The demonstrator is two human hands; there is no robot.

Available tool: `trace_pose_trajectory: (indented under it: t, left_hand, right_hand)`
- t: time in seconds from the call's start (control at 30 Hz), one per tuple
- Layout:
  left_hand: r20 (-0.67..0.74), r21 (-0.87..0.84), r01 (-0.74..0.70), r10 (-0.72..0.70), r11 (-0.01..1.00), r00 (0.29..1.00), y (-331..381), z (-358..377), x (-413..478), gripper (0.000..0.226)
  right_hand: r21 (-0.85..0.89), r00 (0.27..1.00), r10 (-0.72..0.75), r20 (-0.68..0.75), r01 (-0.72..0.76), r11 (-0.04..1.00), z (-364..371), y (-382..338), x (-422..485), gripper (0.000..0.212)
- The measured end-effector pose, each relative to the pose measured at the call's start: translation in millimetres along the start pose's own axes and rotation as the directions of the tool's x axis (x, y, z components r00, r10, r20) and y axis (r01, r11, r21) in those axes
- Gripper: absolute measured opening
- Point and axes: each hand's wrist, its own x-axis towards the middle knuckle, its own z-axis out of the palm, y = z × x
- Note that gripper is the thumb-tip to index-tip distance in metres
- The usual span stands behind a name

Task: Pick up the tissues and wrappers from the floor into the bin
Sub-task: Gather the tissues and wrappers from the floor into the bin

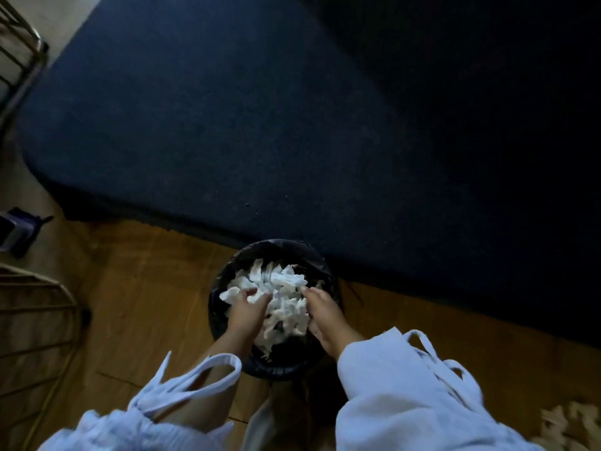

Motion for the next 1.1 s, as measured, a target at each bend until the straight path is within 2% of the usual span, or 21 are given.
trace_pose_trajectory:
  t: [0.03, 0.17, 0.33, 0.47, 0.67, 0.83, 0.9, 1.1]
  left_hand:
    - [-0.007, 0.017, 0.003, -0.003, 1.000, 1.000, 3.6, -1.2, -3.9, 0.049]
    - [0.021, 0.105, -0.018, 0.016, 0.994, 1.000, 25.9, -13.4, -41.6, 0.054]
    - [0.136, 0.221, -0.247, 0.221, 0.943, 0.966, 67.6, -25.2, -136.1, 0.049]
    - [0.227, 0.320, -0.458, 0.403, 0.829, 0.887, 93.4, -21.6, -209.8, 0.049]
    - [0.460, 0.428, -0.683, 0.508, 0.592, 0.729, 109.5, 12.5, -297.9, 0.053]
    - [0.673, 0.472, -0.812, 0.454, 0.344, 0.584, 93.3, 65.9, -371.9, 0.055]
    - [0.747, 0.461, -0.844, 0.394, 0.274, 0.536, 77.1, 92.9, -404.4, 0.056]
    - [0.838, 0.457, -0.864, 0.222, 0.212, 0.498, -7.6, 185.9, -502.4, 0.055]
  right_hand:
    - [0.025, 1.000, -0.001, -0.002, 0.001, 1.000, -0.8, -2.6, -3.5, 0.068]
    - [-0.023, 0.997, -0.066, -0.033, 0.065, 0.998, -11.4, -24.5, -58.3, 0.041]
    - [-0.190, 0.965, -0.237, -0.113, 0.213, 0.958, -34.0, -43.2, -164.9, 0.035]
    - [-0.241, 0.913, -0.375, -0.164, 0.331, 0.912, -60.1, -39.2, -244.6, 0.032]
    - [-0.285, 0.802, -0.520, -0.293, 0.446, 0.848, -116.9, 2.5, -335.5, 0.039]
    - [-0.187, 0.741, -0.512, -0.434, 0.482, 0.856, -172.7, 64.6, -391.5, 0.042]
    - [-0.146, 0.718, -0.490, -0.495, 0.486, 0.861, -198.6, 101.0, -413.5, 0.042]
    - [-0.151, 0.644, -0.432, -0.632, 0.445, 0.883, -275.5, 230.3, -484.0, 0.045]
